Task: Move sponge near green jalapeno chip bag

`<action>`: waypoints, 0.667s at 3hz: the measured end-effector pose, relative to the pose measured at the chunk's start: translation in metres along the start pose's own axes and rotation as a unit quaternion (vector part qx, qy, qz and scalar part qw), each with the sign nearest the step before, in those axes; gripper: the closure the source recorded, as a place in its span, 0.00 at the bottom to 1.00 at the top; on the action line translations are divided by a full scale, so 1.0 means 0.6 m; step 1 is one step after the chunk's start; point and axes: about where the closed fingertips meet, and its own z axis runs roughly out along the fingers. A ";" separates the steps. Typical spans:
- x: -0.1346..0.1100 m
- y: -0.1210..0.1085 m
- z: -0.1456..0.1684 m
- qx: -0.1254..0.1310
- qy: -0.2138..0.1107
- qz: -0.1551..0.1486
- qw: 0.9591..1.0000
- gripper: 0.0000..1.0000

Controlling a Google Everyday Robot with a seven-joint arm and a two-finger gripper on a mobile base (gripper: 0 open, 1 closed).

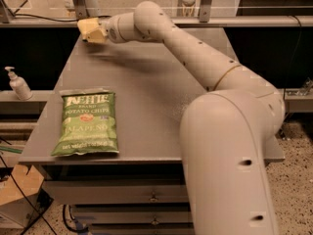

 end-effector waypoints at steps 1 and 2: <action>-0.030 0.053 -0.087 -0.060 -0.008 -0.054 0.997 1.00; -0.035 0.117 -0.196 -0.127 -0.003 -0.122 0.984 1.00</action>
Offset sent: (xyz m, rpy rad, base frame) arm -0.1964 -0.1023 0.0836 -0.1541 -0.2202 0.5227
